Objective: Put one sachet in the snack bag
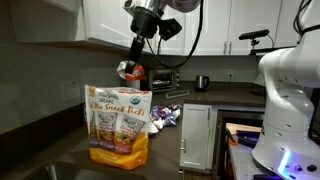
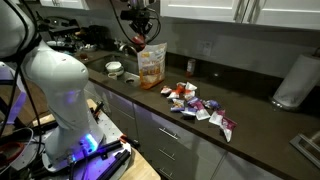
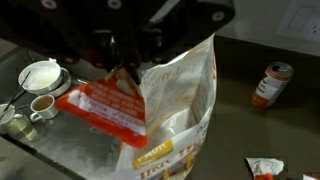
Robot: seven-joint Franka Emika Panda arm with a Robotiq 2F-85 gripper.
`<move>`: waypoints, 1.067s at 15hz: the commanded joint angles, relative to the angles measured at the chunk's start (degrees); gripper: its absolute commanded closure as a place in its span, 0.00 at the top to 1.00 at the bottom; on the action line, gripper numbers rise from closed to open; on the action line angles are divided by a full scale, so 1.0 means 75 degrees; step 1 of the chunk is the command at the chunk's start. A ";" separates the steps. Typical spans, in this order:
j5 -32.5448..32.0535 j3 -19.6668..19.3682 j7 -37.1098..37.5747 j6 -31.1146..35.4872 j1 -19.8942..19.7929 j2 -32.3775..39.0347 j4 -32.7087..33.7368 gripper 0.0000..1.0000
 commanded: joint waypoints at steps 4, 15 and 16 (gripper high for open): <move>0.0209 -0.0131 -0.0686 0.1703 0.0079 0.0891 -0.0095 0.03; -0.0246 0.0003 -0.0471 0.2155 -0.0277 0.1517 0.0230 0.47; -0.0621 0.0033 -0.0234 0.1992 -0.0459 0.1400 0.0238 0.52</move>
